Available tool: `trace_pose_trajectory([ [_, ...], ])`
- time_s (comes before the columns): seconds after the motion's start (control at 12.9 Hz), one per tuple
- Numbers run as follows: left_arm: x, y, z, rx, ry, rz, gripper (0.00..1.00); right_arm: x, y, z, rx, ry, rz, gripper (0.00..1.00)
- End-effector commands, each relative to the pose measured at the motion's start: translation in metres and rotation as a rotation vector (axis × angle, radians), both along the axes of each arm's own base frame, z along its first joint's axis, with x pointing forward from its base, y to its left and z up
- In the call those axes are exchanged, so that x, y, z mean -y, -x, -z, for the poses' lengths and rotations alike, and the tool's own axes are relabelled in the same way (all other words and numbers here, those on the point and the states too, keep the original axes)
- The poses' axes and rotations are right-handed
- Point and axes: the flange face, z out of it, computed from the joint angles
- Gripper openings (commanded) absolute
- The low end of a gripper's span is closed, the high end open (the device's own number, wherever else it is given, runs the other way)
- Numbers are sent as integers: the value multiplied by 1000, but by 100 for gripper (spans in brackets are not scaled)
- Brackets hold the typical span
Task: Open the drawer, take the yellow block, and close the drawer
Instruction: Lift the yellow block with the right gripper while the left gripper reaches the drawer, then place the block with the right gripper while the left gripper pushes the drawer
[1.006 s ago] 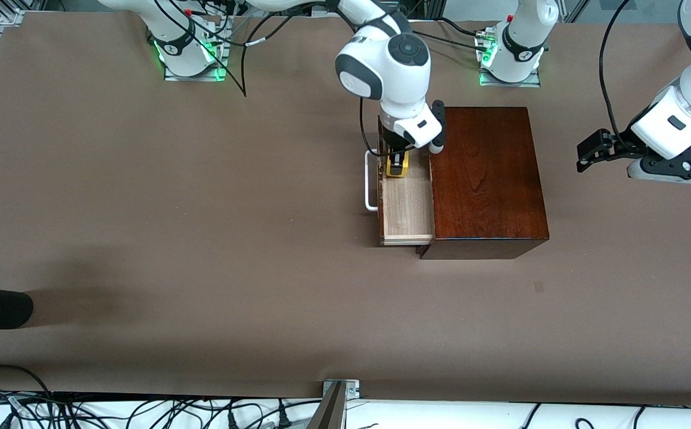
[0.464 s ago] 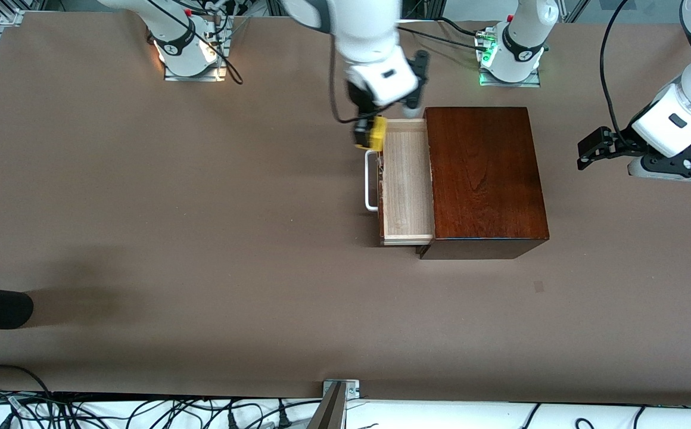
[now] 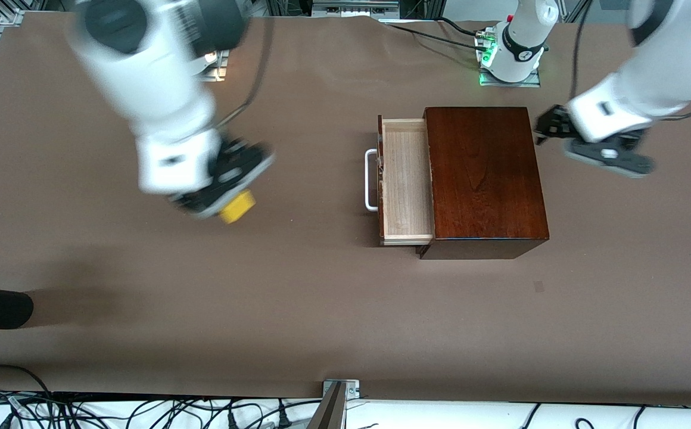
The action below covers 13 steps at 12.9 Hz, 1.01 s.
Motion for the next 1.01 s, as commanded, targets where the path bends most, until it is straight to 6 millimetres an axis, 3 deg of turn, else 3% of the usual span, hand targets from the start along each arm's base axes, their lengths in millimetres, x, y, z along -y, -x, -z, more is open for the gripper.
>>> trace_pose_trajectory([
  [0.0,62,5,31,-103,95,153,100,89,-30,51,-37,-48,180,0],
  [0.08,103,15,39,-129,127,196,100,117,-32,78,-54,-51,235,0],
  [0.23,194,24,59,-186,187,289,100,158,-17,131,-105,-53,314,0],
  [0.39,267,25,76,-204,241,393,100,192,-5,187,-126,-60,391,0],
  [0.62,325,28,124,-181,309,515,100,212,18,267,-81,-92,464,0],
  [0.93,377,41,169,-13,329,936,100,215,48,336,-73,-110,551,0],
])
